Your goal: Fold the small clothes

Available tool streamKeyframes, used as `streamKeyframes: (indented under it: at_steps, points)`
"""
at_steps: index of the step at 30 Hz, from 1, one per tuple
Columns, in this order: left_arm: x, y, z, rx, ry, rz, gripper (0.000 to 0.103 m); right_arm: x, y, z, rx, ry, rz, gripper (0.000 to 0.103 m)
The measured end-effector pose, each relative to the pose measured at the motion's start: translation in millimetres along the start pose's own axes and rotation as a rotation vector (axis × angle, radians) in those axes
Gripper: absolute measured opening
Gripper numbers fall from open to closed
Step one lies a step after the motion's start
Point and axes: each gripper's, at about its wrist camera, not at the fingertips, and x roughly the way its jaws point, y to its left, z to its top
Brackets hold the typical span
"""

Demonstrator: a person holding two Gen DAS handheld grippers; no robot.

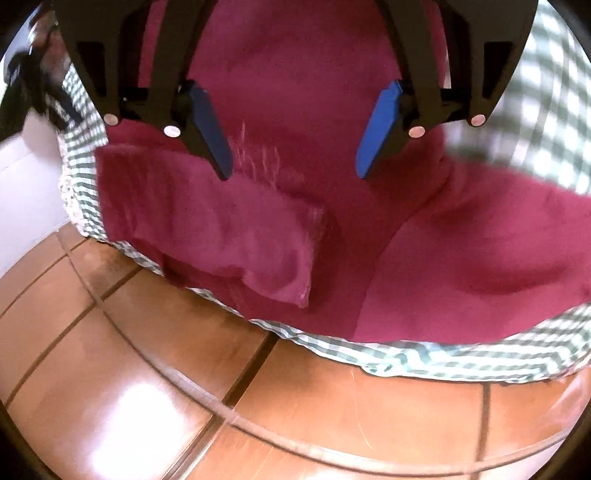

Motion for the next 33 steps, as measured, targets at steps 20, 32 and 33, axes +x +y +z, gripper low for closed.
streamKeyframes:
  at_steps: [20, 32, 33]
  points:
    - [3.1, 2.7, 10.8, 0.047, -0.071, 0.093, 0.014, 68.6, 38.4, 60.2, -0.095, -0.037, 0.028, 0.071]
    - [25.0, -1.8, -2.3, 0.113, -0.095, 0.259, 0.04, 153.9, 45.1, 69.4, -0.303, -0.038, -0.374, 0.074]
    - [20.5, 2.1, -1.9, 0.09, -0.091, 0.234, 0.045, 150.5, 46.7, 69.1, -0.307, -0.038, -0.38, 0.074]
